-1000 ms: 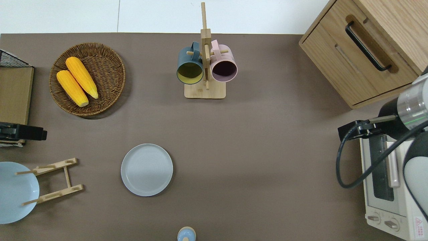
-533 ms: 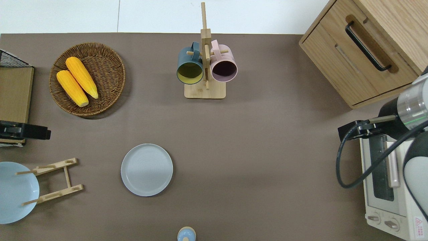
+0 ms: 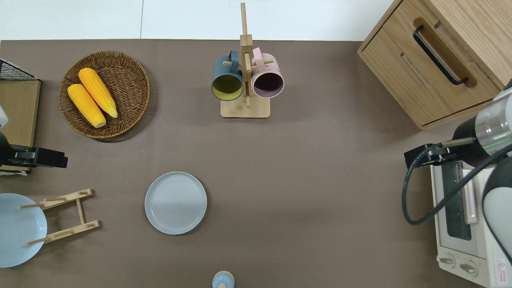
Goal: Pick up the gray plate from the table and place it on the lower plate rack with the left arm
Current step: 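Move the left gripper toward the gray plate's edge nearest the robot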
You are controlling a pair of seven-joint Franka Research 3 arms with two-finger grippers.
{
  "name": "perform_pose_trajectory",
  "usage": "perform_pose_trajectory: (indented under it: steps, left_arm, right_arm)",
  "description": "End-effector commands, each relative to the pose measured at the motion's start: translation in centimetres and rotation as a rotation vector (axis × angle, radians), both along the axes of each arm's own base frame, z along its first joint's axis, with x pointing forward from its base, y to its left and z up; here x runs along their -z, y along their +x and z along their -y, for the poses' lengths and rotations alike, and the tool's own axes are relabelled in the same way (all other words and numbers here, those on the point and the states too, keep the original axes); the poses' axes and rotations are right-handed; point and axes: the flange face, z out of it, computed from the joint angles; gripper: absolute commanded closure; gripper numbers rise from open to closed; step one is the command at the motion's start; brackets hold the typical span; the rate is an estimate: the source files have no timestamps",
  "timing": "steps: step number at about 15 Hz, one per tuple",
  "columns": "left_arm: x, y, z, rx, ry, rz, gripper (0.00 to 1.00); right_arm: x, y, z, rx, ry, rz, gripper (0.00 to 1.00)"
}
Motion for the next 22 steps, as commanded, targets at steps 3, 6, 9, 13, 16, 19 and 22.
perform_pose_trajectory:
  steps: [3,6,9,13,16,19,22]
  left_arm:
    - [2.0,-1.9,1.7,-0.013,-0.045,-0.057,0.01]
    - [2.8,-2.5,2.2,-0.017,-0.06,-0.066,0.01]
    - [4.1,-3.2,3.3,-0.038,-0.056,-0.063,0.01]
    - [7.1,-4.3,5.1,-0.068,-0.043,-0.031,0.01]
    - [10.7,-5.5,6.1,-0.094,-0.031,-0.013,0.01]
    - [14.3,-7.2,7.0,-0.102,-0.026,0.009,0.01]
    - [18.1,-8.5,8.0,-0.086,-0.018,0.022,0.01]
  right_arm:
    - [-0.4,-0.2,0.2,0.014,-0.008,0.0,0.017]
    - [-0.3,-0.2,0.3,0.016,-0.008,-0.002,0.017]
    - [-0.4,-0.2,0.2,0.014,-0.008,0.0,0.017]
    - [-0.4,-0.2,0.2,0.014,-0.008,0.0,0.017]
    - [-0.4,-0.2,0.2,0.014,-0.008,0.0,0.017]
    - [-0.4,-0.2,0.2,0.014,-0.008,0.0,0.017]
    - [-0.4,-0.2,0.3,0.016,-0.008,0.0,0.017]
